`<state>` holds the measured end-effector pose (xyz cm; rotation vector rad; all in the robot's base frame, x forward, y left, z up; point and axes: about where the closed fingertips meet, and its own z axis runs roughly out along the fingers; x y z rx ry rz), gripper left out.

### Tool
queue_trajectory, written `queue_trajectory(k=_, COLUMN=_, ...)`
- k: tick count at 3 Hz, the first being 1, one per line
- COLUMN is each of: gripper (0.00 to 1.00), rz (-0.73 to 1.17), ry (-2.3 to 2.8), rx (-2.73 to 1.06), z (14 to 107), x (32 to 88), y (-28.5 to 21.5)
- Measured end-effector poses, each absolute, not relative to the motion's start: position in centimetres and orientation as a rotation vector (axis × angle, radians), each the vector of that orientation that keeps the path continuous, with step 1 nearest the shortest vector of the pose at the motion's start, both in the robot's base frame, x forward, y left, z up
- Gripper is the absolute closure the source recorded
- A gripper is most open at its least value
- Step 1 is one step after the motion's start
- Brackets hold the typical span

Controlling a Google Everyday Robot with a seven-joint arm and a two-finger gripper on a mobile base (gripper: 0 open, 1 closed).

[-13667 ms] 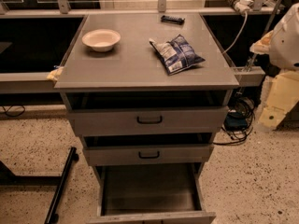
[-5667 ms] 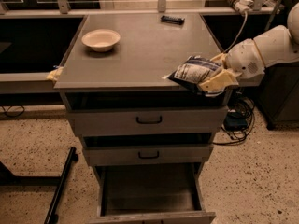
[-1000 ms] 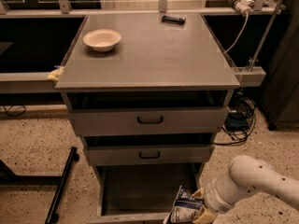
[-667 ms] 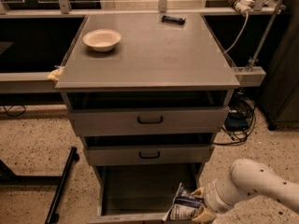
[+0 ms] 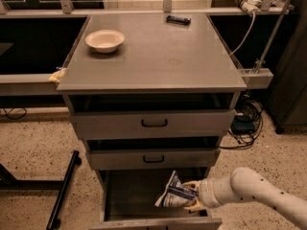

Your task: Place blue chip bag into bottom drawer

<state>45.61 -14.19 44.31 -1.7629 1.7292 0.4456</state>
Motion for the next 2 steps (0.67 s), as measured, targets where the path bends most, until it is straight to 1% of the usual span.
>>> queue_trajectory(k=2, gripper=1.0, rz=0.494, ry=1.543, rx=-1.726, z=41.4, x=52.9, y=-10.5)
